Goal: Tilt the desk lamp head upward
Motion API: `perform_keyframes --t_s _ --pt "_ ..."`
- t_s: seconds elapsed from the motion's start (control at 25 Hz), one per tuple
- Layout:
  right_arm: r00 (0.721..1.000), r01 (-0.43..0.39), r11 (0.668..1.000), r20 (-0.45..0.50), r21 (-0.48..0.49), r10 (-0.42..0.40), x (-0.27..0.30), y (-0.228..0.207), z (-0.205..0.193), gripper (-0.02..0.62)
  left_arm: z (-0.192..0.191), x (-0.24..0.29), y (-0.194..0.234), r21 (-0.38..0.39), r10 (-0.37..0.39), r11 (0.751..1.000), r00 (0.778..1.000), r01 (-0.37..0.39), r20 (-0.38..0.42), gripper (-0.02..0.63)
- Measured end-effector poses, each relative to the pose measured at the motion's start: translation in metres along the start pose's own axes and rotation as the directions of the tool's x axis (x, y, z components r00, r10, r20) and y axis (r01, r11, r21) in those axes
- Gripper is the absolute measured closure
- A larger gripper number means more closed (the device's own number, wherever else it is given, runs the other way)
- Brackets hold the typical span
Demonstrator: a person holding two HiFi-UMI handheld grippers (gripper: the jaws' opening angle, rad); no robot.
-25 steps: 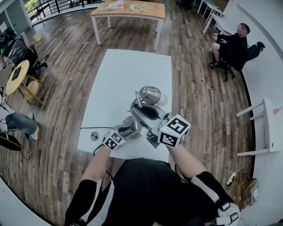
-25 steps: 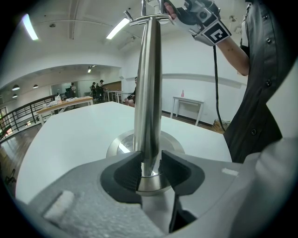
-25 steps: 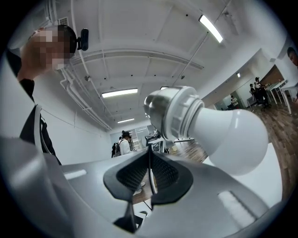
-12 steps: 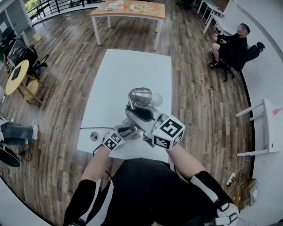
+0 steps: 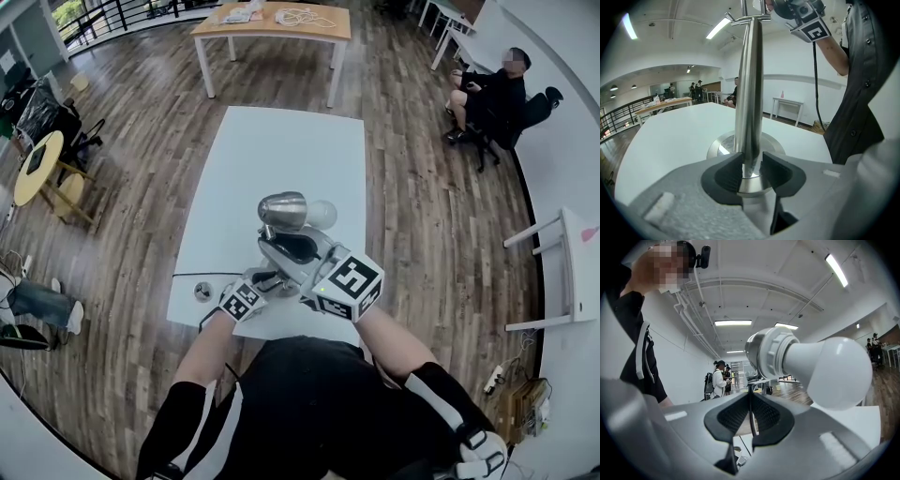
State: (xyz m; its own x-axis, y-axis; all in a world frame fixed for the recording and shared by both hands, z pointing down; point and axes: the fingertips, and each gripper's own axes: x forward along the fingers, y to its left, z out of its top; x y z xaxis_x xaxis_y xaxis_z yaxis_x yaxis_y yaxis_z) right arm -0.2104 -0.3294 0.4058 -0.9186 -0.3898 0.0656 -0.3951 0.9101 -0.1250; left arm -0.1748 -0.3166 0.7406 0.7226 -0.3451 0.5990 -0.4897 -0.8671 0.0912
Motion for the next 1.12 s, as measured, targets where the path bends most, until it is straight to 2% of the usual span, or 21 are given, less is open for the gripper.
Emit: perform_keyframes --t_s 0.44,0.84,1.0,1.12 --pt "0.999 -0.019 0.996 -0.032 -0.085 0.016 0.005 0.006 0.000 0.560 0.007 0.004 -0.003 0.000 -0.007 1.000 1.000 0.007 0.022 0.460" --pt "1.000 0.029 0.998 -0.007 -0.061 -0.029 0.004 0.005 -0.001 0.555 0.007 0.004 -0.001 -0.007 0.016 1.000 1.000 -0.015 0.015 0.462" --pt "0.997 0.083 0.996 0.004 -0.029 -0.083 -0.001 -0.006 -0.005 0.483 0.008 0.003 -0.001 -0.045 0.027 0.999 1.000 -0.027 0.015 0.462" --pt "0.994 0.110 0.994 -0.012 -0.020 -0.110 -0.008 -0.010 -0.014 0.457 0.009 -0.005 0.000 -0.057 0.038 0.998 0.999 -0.036 0.031 0.460"
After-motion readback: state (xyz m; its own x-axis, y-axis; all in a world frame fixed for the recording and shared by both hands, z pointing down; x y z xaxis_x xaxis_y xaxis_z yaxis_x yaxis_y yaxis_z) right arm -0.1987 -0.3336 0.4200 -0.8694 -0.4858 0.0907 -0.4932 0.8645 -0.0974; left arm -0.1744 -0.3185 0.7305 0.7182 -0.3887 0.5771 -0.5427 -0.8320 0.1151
